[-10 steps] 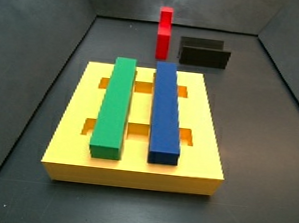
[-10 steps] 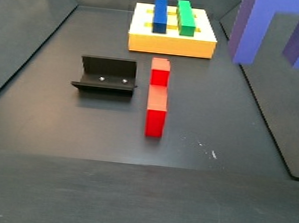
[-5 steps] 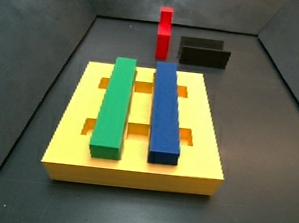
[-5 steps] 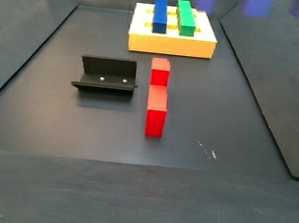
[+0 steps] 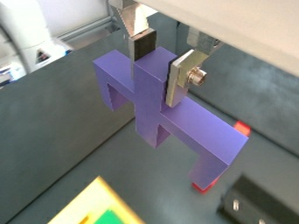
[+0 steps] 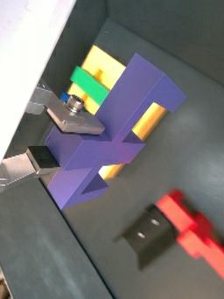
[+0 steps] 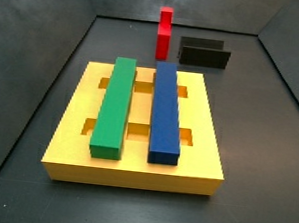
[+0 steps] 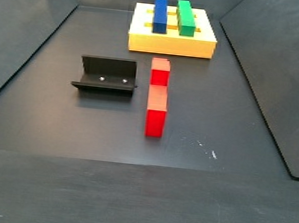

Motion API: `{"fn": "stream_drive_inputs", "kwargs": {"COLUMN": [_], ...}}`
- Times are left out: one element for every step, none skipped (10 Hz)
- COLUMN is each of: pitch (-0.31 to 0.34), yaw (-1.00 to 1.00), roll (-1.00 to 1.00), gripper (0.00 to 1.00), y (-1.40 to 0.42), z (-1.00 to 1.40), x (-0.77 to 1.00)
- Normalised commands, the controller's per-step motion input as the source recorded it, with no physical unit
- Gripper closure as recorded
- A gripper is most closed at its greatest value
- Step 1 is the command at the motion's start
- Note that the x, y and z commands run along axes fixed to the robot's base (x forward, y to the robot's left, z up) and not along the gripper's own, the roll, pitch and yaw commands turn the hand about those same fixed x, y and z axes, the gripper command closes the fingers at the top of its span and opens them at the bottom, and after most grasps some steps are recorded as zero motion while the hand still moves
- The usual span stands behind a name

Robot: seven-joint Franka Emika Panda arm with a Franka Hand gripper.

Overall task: Pick up the purple object. Move up. Move to above the board. Insert the purple object.
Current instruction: Move to above the board, then insert the purple object.

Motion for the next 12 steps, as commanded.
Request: {"fn": "stream_drive_inputs", "kwargs": {"pitch": [0.155, 0.159, 0.159, 0.160, 0.166, 0.147, 0.056, 0.000, 0.000, 0.000, -0.089, -0.123], "yaw": [0.01, 0.01, 0.01, 0.01, 0.01, -0.11, -0.04, 0.00, 0.00, 0.00, 0.00, 0.00], "roll": [0.01, 0.01, -0.01, 0.01, 0.04, 0.22, 0.21, 0.15, 0.12, 0.12, -0.01, -0.05], "gripper": [1.00, 1.00, 1.00, 1.00, 1.00, 1.00, 1.00, 1.00, 1.00, 1.00, 1.00, 1.00], "y": [-1.40, -1.40, -1.40, -1.40, -0.47, -0.62, -0.78, -0.87, -0.90, -0.93, -0.75, -0.60], "z": [0.15, 0.16, 0.16, 0.18, 0.07, 0.00, -0.15, -0.30, -0.42, -0.59, -0.89, -0.88], "x": [0.46, 0.48, 0.51, 0.55, 0.23, 0.41, 0.44, 0.50, 0.53, 0.47, 0.23, 0.16]}}
